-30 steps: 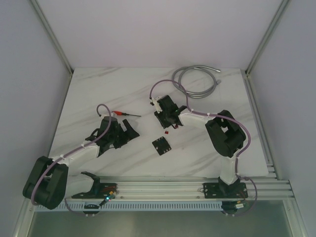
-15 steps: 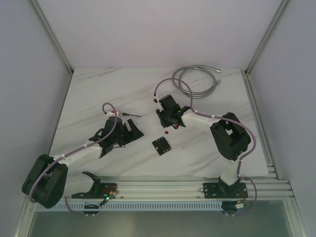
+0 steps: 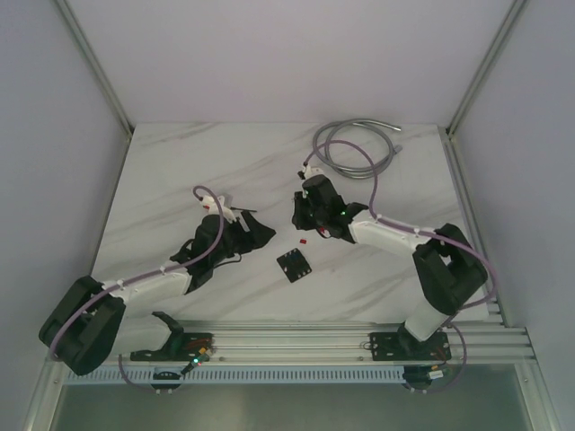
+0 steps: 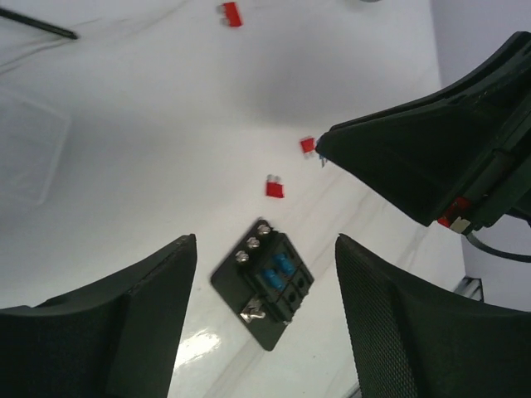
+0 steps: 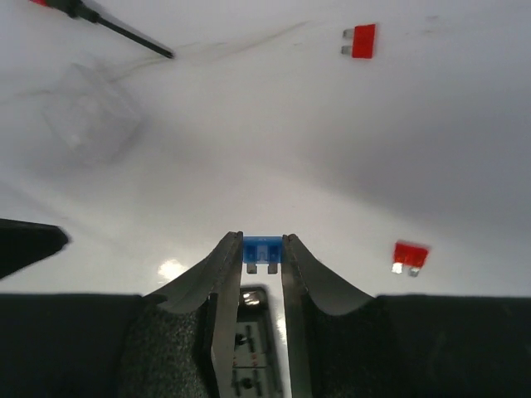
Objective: Snap on the fuse box
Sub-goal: Pick up the fuse from the center of the board.
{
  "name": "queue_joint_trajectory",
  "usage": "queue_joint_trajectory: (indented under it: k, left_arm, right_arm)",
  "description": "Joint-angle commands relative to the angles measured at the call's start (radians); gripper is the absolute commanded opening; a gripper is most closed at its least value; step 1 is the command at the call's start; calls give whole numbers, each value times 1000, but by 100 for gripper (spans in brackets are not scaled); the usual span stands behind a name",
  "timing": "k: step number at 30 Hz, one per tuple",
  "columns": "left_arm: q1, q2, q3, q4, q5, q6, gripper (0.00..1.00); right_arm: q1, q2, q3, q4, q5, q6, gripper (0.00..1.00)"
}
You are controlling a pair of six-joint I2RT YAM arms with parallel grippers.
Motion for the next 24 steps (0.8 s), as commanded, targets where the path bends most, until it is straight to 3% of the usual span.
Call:
queue_joint_trajectory:
  k: [1,10,24]
  left_arm:
    - [-59,30,-23,217,-80,14,74]
    - [-167,101,0,331,-184,78,61]
    - [-225,169,18,457,-253,49,48]
  right_arm:
    - [18,-100,-70,128,-7,192,24]
    - [49,-197,-141,198,31,320,24]
    - [73,-242,-207,252,55,408,24]
